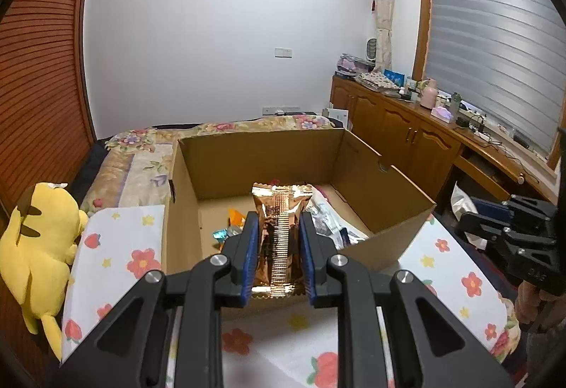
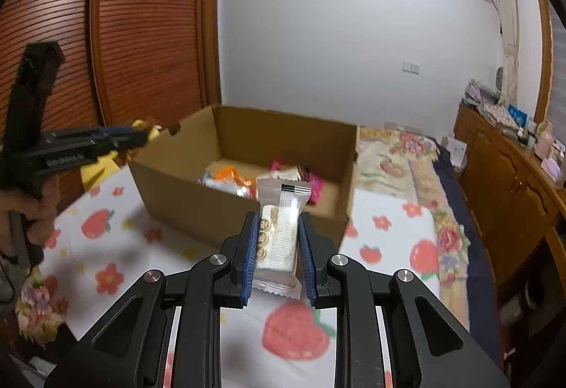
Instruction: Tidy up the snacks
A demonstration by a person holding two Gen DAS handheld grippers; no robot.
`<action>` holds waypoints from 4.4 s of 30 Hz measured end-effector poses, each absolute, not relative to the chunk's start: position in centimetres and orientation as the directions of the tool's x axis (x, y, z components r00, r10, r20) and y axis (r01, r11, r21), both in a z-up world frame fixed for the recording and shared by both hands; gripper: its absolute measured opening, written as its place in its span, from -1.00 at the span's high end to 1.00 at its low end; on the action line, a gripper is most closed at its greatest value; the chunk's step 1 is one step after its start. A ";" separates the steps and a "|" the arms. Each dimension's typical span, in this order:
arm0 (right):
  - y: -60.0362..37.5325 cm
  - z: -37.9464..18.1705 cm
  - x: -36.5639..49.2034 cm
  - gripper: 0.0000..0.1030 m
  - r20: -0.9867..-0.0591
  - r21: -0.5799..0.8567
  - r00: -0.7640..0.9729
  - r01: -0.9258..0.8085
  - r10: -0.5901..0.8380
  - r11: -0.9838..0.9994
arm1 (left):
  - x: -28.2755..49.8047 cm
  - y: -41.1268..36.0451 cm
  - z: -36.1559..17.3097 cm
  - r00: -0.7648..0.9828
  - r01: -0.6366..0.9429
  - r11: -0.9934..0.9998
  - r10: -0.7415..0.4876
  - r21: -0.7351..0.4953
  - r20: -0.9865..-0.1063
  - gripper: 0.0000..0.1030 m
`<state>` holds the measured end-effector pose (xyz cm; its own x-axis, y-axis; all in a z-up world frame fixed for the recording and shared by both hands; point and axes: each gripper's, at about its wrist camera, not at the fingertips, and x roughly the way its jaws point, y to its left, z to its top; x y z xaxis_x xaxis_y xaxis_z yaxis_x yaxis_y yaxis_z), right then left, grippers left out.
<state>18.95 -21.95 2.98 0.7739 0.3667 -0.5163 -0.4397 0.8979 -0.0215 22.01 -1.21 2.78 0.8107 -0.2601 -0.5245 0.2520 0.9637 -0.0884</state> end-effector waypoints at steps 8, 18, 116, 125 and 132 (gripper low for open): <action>-19.6 4.2 20.4 0.60 -0.498 -0.054 0.778 -0.469 0.383 0.882 | 24.0 -0.9 3.0 0.812 0.238 0.969 -0.236 -0.066 -0.534 0.62; -18.0 4.0 23.6 0.60 -0.497 -0.040 0.771 -0.479 0.398 0.877 | 27.1 -0.7 1.6 0.790 0.239 0.969 -0.235 -0.068 -0.567 0.62; -21.9 4.4 7.3 -1.00 -0.385 0.021 0.906 -0.181 0.175 0.983 | 4.9 -1.5 2.9 0.900 0.056 0.998 -0.035 0.036 -0.434 -1.00; -22.2 3.5 7.4 -1.00 -0.399 0.028 0.901 -0.174 0.171 0.984 | 4.9 -1.0 2.2 0.897 0.046 0.999 -0.034 0.015 -0.440 -1.00; -22.4 3.5 7.3 -1.00 -0.399 0.028 0.902 -0.170 0.167 0.985 | 4.9 -0.6 2.2 0.899 0.033 0.999 -0.028 0.004 -0.438 -1.00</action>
